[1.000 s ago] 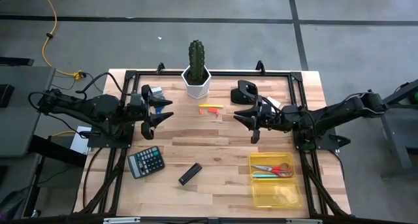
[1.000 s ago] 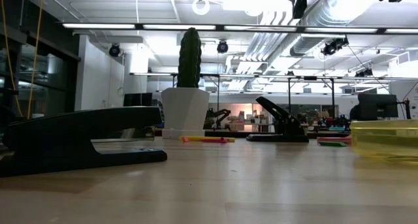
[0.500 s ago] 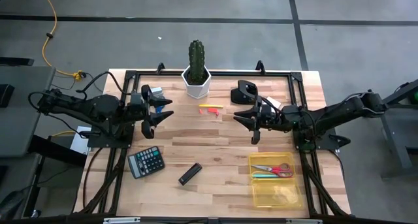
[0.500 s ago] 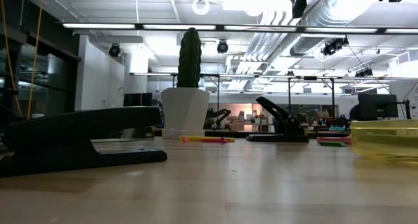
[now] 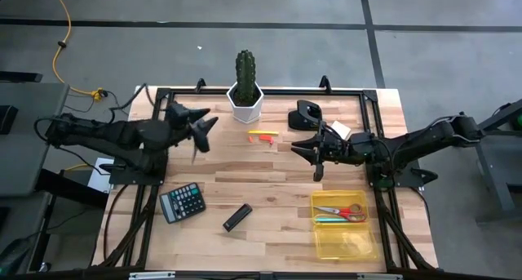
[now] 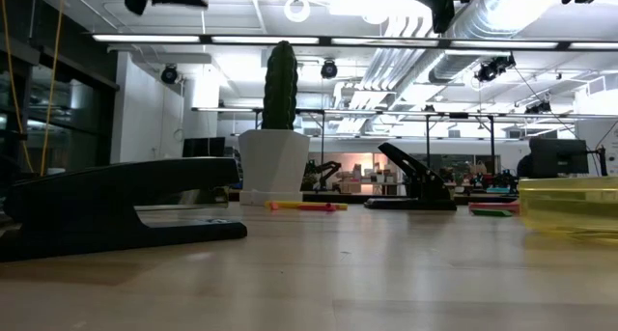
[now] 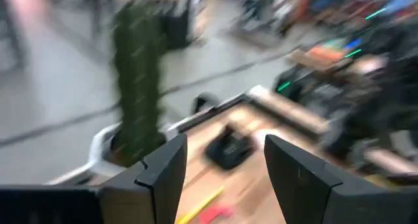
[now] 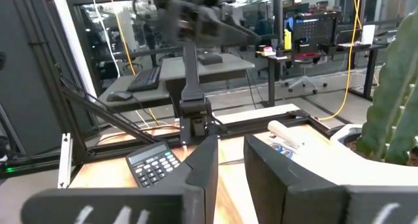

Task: Pack school essentials
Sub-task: Put the blue scissors on the yellow supply box

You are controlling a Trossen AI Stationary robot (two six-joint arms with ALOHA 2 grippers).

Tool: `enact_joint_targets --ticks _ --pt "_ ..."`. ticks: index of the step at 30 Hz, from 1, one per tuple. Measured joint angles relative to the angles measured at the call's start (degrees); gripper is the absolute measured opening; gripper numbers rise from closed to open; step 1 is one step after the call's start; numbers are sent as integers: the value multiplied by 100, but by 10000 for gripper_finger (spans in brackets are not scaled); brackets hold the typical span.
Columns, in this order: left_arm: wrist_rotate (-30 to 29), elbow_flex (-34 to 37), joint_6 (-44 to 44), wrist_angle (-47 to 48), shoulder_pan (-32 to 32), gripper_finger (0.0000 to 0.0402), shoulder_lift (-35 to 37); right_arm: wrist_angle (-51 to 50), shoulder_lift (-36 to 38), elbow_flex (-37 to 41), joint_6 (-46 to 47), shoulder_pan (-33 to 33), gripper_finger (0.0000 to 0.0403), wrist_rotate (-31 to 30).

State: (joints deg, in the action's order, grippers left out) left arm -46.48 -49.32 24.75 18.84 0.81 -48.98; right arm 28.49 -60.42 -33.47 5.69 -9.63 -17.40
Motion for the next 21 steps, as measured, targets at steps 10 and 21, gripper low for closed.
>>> enact_joint_targets --ticks 10,21 --pt "1153 -465 1809 2781 -2061 193 -1438 0 -2 0 132 0 67 -60" --pt "1960 -465 2519 3015 -2998 193 -3207 0 0 0 248 0 67 -63"
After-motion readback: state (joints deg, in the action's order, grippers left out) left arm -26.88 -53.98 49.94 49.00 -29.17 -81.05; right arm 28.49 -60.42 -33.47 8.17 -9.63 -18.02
